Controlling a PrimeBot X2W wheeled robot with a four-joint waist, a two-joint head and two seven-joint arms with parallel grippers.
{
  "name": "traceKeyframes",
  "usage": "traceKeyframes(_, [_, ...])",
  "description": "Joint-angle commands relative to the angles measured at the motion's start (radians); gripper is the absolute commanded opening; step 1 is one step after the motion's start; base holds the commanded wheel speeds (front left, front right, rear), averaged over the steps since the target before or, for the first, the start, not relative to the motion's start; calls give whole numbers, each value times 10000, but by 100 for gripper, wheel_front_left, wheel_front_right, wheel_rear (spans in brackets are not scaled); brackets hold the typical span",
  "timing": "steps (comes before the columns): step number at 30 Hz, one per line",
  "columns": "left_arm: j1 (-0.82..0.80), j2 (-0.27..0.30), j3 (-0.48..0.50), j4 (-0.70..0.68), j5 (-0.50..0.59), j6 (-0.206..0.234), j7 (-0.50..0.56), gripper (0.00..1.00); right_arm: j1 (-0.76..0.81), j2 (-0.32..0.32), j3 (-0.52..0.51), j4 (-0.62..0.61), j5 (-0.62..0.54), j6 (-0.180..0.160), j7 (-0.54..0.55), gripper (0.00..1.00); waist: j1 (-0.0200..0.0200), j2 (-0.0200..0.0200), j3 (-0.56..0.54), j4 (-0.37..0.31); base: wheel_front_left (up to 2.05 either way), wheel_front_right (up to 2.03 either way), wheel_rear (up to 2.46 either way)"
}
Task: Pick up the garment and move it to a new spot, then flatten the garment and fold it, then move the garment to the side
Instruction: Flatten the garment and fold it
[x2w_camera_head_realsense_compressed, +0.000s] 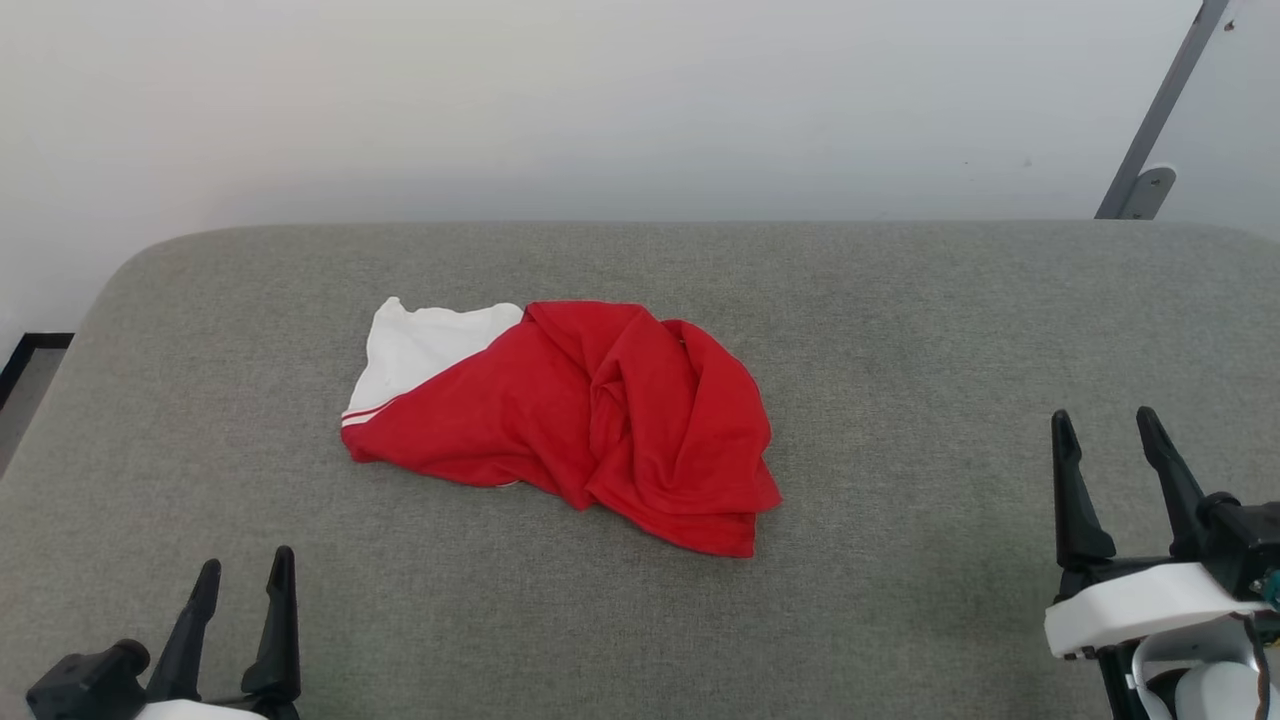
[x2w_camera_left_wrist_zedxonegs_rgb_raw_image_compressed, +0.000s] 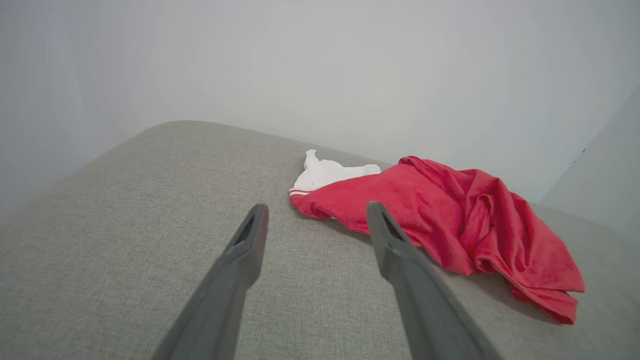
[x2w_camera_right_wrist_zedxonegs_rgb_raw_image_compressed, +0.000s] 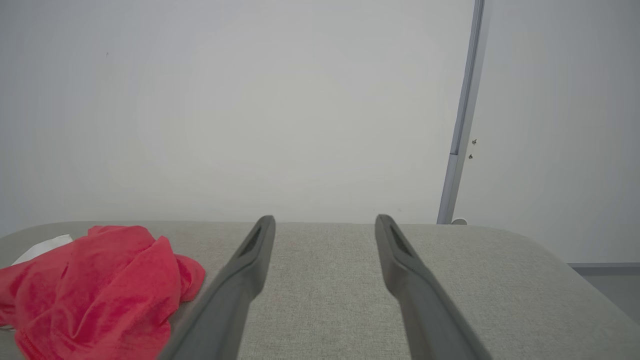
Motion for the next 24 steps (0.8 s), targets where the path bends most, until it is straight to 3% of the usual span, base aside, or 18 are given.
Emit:
traceKeyframes(1, [158,72,14,-60,138,-27,-66,100,166,36,-22,31,-40,1,-88,100,0,-1,-5,-17,0,0,0])
traceKeyframes(24, [37,431,-27,-166,544,-29,-67,100,804,424,-3,289,11,1,-492,100,0,-1,-26,-242,0,0,0])
